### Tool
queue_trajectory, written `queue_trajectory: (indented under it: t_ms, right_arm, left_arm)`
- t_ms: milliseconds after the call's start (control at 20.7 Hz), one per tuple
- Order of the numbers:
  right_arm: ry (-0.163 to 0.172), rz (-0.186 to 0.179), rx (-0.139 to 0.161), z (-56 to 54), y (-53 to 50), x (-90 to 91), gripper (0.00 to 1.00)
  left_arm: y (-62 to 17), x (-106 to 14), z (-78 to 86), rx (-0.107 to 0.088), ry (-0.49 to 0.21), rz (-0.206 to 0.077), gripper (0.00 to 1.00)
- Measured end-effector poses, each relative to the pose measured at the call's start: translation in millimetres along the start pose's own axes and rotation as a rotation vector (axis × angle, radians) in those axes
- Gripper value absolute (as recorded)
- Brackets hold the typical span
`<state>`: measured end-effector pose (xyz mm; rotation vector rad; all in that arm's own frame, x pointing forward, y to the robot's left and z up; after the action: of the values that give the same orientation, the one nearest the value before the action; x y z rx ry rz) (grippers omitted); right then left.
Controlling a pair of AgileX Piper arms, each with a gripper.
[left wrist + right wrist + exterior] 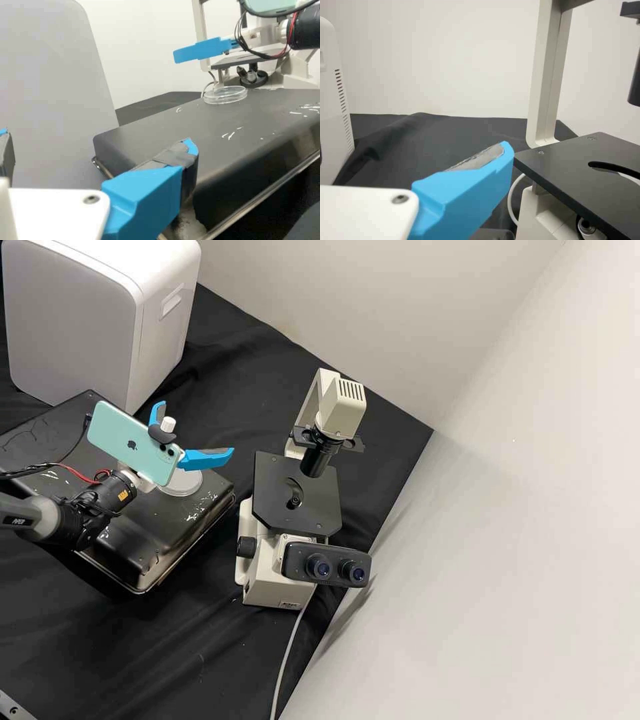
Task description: Place the petri dish on the microscope
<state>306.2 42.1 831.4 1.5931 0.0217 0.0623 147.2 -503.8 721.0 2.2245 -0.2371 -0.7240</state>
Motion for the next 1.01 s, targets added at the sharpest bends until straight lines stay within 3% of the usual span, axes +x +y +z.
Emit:
queue_trajectory:
  t_ms: [483, 772, 1014]
  right_arm:
    - [0.003, 0.003, 0.0, -0.3, 0.3, 0.0, 1.0]
    - [-0.02, 0.029, 0.004, 13.3, 2.0, -14.8, 1.0]
    - [-0.013, 0.048, -0.01, 19.8, 4.1, -27.1, 1.0]
  left_arm:
    - [-0.6, -0.9, -0.1, 0.0, 0.0, -0.003, 1.0]
    - [-0.6, -0.9, -0.1, 0.0, 0.0, -0.003, 1.0]
    - [-1.0, -0.7, -0.1, 0.0, 0.0, -0.005, 1.0]
